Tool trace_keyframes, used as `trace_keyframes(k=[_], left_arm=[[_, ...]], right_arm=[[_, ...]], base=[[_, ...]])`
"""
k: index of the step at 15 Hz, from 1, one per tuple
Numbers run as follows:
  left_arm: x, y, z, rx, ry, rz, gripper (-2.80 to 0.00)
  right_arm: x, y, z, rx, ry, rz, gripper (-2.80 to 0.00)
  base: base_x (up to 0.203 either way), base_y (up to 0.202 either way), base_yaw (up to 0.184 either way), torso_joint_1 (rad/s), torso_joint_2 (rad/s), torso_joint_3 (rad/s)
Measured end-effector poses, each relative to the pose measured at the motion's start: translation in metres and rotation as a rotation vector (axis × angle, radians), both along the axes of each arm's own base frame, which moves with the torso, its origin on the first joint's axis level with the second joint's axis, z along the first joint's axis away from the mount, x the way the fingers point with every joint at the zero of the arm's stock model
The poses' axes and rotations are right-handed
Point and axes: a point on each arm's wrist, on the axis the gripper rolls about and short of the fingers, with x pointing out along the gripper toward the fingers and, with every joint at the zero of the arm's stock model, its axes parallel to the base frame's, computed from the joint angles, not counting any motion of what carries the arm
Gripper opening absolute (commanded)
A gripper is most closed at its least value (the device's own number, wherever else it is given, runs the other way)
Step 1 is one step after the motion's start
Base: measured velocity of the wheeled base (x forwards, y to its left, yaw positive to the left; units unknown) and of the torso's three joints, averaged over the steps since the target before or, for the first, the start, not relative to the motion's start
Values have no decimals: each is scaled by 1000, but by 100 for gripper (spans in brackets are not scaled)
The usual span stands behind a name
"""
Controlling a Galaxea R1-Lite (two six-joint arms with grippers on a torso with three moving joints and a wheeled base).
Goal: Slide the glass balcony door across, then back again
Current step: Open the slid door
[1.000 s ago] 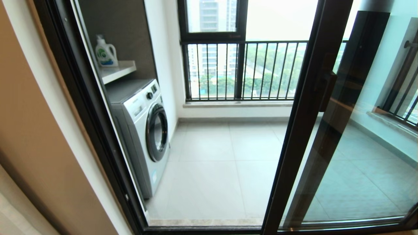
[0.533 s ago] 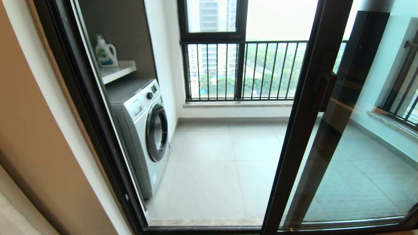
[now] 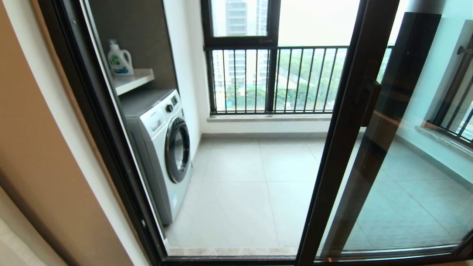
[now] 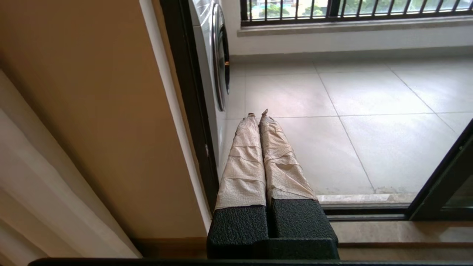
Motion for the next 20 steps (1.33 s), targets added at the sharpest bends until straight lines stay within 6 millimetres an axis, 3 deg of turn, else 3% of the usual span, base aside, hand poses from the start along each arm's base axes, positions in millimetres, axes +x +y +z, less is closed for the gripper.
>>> trace_keyframes(k=[8,12,16,18,20], left_arm=[[0,0,0,-26,-3,1,-280],[0,0,0,-26,-5,1,-280],[0,0,0,-26,-4,1,-280],[0,0,0,-26,-5,1,-280],[0,0,0,-26,-5,1,-280]], right_arm=[[0,0,0,-5,1,-1,-280],[0,1,2,-122,79,31,-280],[8,2,84,0,14,72,-280],[29,3,122,14,34,134,-280],[65,4,146,-13,73,193,-280]], base=[[0,0,0,0,0,0],[0,0,0,0,0,0],[0,0,0,0,0,0],[0,0,0,0,0,0],[0,0,0,0,0,0]])
